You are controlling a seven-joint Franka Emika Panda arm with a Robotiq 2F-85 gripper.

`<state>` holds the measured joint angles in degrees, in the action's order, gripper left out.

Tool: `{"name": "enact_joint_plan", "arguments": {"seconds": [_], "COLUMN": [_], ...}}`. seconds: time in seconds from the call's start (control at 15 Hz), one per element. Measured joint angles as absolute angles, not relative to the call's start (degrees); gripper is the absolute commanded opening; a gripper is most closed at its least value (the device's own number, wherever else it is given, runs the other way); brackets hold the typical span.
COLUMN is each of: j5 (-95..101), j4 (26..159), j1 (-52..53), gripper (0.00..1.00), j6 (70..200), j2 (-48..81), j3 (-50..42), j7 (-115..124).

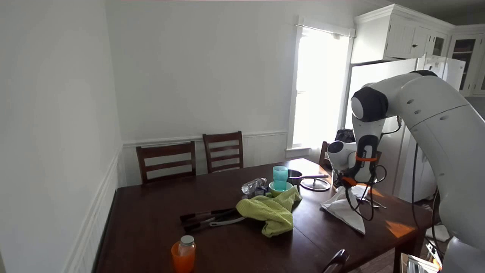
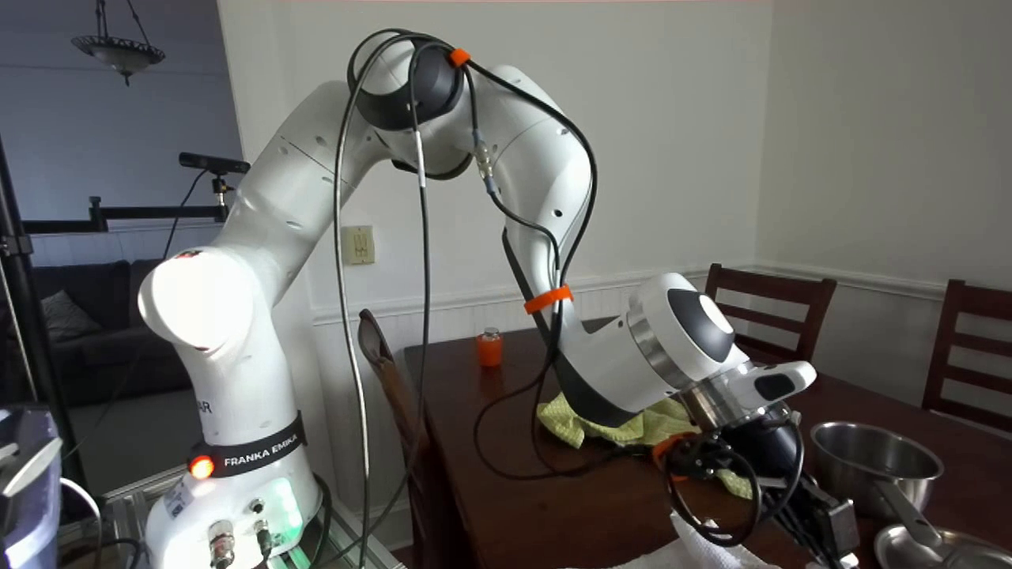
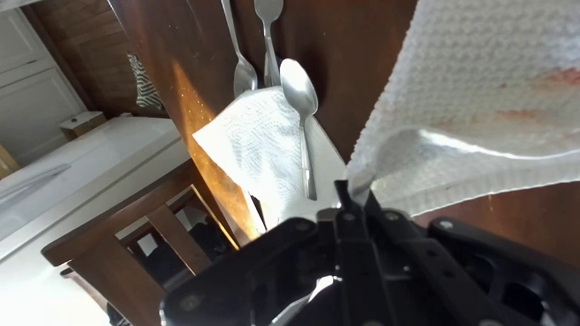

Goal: Unfold the white towel twice

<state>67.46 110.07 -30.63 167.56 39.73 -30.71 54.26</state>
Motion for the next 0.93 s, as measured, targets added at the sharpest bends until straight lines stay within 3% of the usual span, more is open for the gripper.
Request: {"name": "enact_joint_plan", "arguments": {"seconds": [0.53,0.6,0.73,0.93], "j5": [65.8,65.1,63.1,58.1], "j4": [100.4,99.8,99.1,99.0], "j1": [-31.1,-31.2,-31.4,-31.4], "gripper": [0.01,0.28,0.34,0.56], "j6": [166.0,165.4,163.2,161.5], "j2": [48.2,48.6,49.2,49.1], "j3": [-31.6,-31.6,-31.6,-31.8], "j7": [64.4,65.4,66.6,65.6]}}
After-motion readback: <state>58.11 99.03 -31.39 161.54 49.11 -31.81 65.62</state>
